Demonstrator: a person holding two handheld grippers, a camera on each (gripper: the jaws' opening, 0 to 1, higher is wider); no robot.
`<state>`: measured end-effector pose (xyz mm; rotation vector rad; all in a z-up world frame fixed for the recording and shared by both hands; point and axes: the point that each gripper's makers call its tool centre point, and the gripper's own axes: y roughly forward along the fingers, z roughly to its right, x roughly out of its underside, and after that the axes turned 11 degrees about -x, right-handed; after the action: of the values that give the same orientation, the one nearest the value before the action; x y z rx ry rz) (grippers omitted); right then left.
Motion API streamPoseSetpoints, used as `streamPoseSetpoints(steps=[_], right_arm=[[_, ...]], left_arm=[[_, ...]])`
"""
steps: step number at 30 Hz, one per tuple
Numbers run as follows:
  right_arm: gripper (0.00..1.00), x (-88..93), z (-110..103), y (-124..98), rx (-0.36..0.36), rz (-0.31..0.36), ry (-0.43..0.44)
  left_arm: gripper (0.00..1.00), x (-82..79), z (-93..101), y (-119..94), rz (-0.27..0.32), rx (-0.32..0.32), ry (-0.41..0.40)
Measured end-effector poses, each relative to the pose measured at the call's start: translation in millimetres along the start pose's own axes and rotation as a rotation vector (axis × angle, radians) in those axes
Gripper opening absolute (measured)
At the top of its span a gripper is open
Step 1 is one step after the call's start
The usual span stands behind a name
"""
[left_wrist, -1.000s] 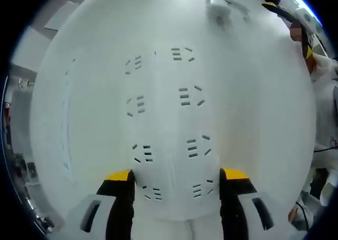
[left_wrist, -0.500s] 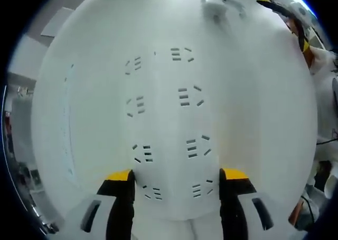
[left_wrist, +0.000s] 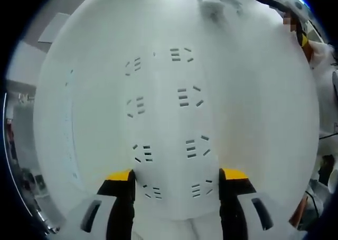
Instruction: Straighten the power strip on the desk, plug the charger into it
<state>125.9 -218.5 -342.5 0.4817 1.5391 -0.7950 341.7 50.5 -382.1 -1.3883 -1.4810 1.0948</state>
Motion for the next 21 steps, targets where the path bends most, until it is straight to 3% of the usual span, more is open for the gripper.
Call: streamPoseSetpoints(steps=[21], right_arm=[[0.95,-2.8,2.5,-3.6,0.004,0.004,-0.006]], left_arm=[[0.64,-1.3,-6.2,1.0,0.003,-0.018,0.033]])
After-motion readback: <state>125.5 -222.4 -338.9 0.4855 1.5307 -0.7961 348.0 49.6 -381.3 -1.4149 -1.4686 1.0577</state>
